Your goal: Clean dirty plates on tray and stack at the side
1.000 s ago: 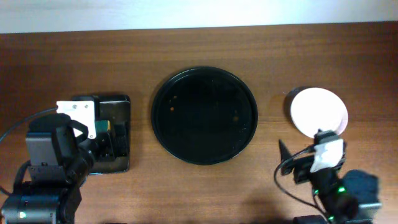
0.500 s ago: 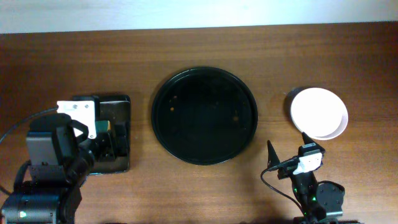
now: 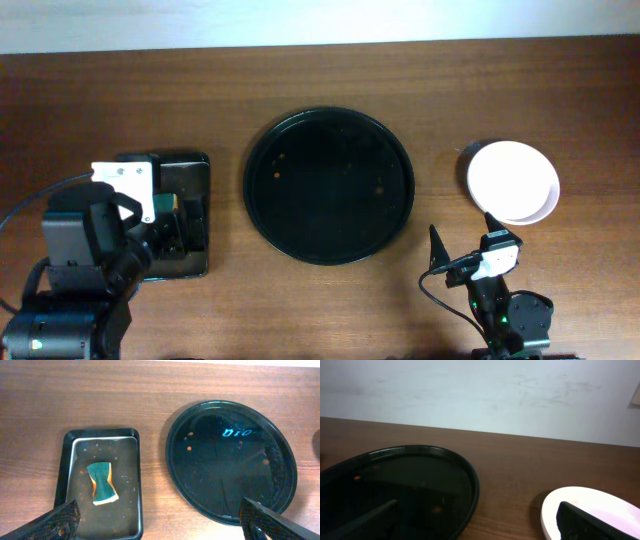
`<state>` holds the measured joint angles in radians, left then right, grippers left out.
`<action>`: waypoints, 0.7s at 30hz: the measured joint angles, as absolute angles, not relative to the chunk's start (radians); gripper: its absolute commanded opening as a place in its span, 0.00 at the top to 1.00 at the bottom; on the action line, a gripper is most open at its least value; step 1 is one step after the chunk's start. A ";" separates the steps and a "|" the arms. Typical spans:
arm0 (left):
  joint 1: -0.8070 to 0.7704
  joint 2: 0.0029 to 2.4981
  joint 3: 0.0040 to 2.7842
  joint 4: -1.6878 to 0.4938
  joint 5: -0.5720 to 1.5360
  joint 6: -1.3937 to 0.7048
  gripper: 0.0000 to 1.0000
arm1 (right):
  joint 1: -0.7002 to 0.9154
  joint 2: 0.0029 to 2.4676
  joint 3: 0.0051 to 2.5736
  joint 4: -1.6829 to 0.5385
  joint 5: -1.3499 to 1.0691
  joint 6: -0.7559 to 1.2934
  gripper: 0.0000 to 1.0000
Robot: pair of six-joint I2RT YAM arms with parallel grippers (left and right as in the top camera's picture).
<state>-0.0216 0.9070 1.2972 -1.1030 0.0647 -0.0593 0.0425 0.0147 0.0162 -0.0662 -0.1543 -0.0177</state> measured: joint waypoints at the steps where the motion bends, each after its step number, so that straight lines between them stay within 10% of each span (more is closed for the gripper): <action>1: -0.022 0.907 1.297 -1.103 0.065 -0.060 0.01 | 0.043 0.015 0.016 -0.066 -0.154 -0.018 0.01; 9: -0.022 0.897 1.293 -1.093 0.040 -0.060 0.01 | 0.043 0.015 0.016 -0.066 -0.154 -0.018 0.01; 21: -0.022 0.341 0.634 -0.460 -0.105 -0.060 0.00 | 0.043 0.014 0.015 -0.062 -0.154 -0.014 0.01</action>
<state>-0.0216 0.3408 0.6342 -0.4599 -0.1055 -0.0597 0.0425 0.0135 0.0147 -0.0624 -0.1543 -0.0143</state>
